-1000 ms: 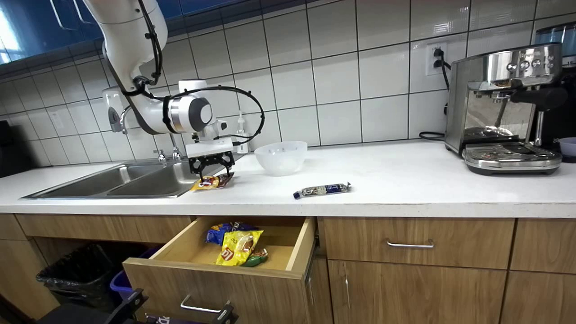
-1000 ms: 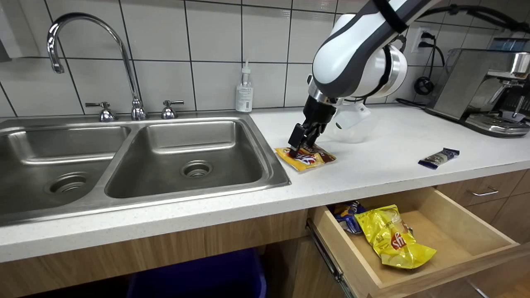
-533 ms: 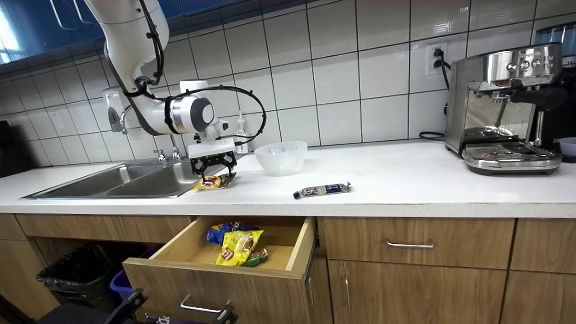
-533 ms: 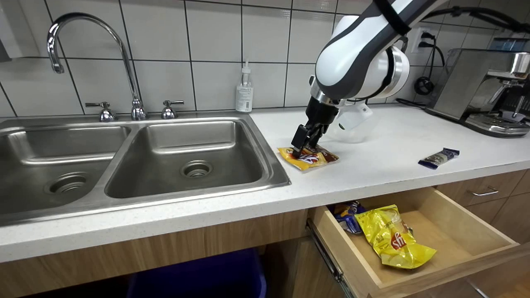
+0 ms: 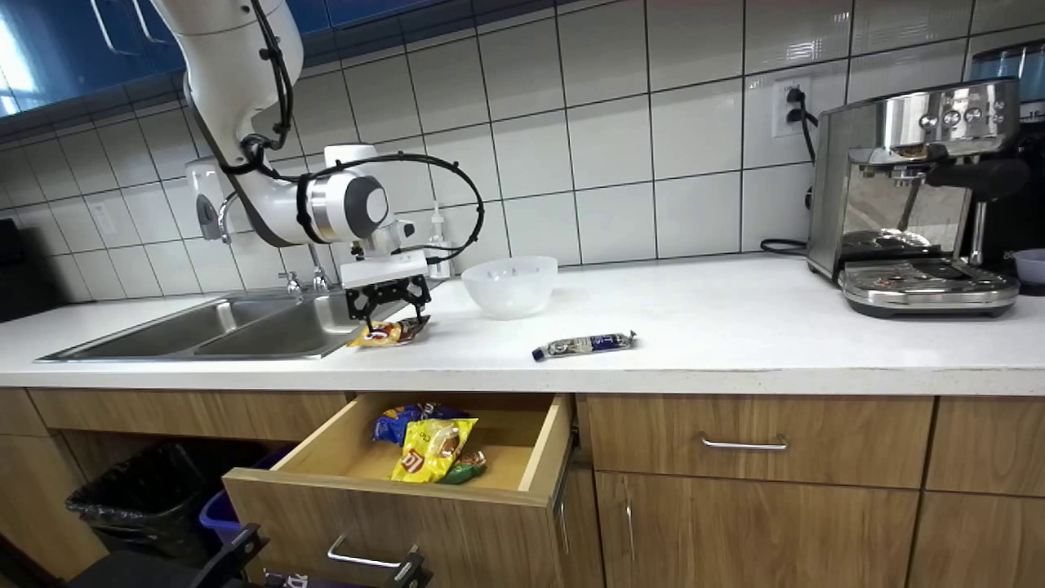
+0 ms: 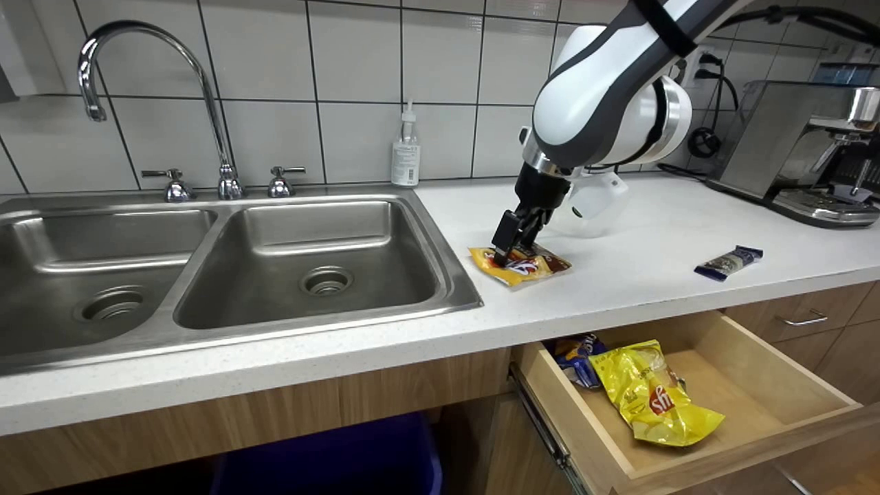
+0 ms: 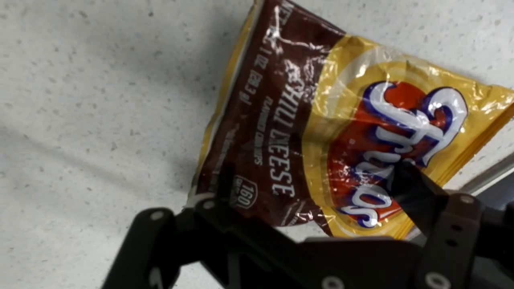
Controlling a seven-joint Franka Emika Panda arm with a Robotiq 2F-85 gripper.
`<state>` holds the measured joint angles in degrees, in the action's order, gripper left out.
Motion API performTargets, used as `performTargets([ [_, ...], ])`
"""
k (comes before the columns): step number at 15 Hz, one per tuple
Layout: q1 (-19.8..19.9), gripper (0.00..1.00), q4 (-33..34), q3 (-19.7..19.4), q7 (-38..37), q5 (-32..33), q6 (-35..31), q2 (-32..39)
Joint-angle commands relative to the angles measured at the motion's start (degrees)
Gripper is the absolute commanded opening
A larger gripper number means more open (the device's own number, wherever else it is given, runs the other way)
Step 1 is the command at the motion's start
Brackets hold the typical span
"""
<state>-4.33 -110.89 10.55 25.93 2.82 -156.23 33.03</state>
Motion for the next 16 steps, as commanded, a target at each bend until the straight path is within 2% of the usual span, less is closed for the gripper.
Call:
performTargets([
  [1,0.62,1.00,-4.48,0.01,-1.44,1.90,0.90,-3.54],
  [9,0.63,1.00,-11.04,-1.06,-2.45,2.09,0.77,-8.01],
  [16,-0.52,1.00,-16.58,-3.08,-7.24,3.05,-0.52,-11.53],
])
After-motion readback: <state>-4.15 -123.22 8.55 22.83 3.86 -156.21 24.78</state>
